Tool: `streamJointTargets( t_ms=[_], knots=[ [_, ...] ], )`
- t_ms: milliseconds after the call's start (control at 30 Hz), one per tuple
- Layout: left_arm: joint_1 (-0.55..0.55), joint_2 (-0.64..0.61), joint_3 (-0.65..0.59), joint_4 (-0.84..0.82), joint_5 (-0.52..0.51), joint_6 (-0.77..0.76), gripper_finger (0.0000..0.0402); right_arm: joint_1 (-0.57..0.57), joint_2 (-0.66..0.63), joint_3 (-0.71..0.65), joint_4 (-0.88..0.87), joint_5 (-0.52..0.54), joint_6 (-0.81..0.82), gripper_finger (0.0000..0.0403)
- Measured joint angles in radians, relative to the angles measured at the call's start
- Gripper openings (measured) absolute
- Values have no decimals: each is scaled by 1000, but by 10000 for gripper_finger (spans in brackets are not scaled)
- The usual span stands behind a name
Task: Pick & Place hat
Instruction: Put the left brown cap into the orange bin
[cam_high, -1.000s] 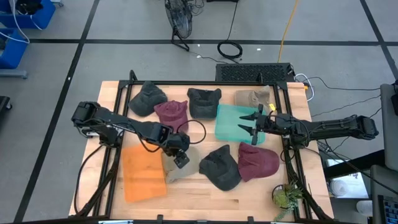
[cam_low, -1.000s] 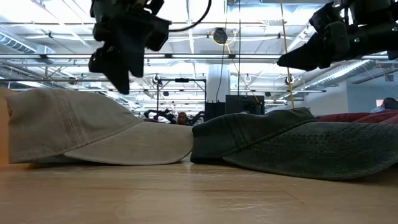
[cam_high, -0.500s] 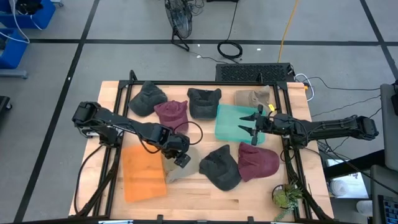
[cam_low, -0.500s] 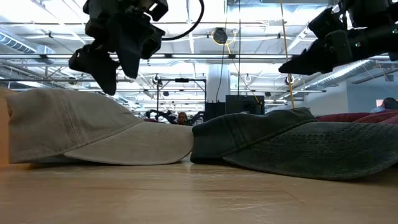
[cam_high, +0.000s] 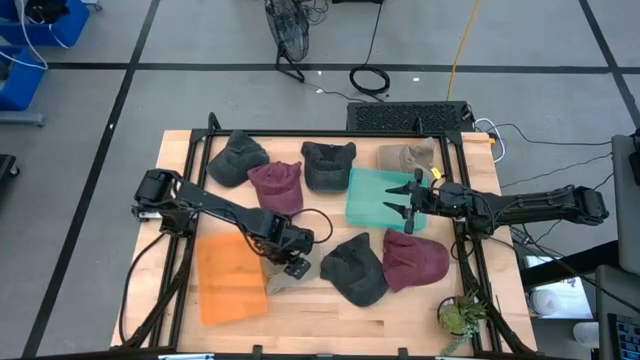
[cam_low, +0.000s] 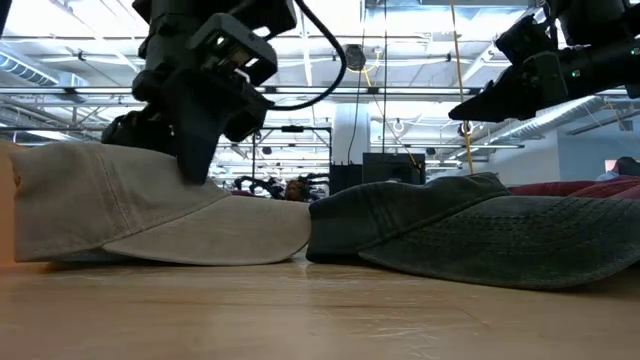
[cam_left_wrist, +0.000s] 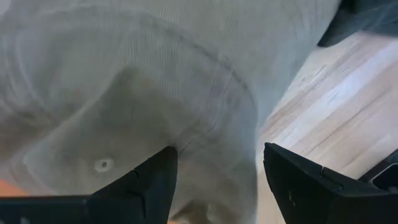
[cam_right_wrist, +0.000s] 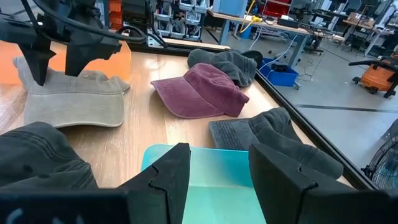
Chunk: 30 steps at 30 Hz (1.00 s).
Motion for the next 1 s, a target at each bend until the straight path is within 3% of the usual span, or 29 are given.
streamJointTargets(
  t_ms=[333,600,767,1000],
  knots=[
    [15,1,0,0,-77,110,226,0,0,0,-1,1,10,153],
    [15,1,0,14,-108,190,101,0,0,0,-30,1,10,153],
    [25,1,1,72,-67,268,15,0,0,0,-30,1,9,153],
    [58,2,106,-24,-52,510,18,0,0,0,-30,1,0,153]
  ],
)
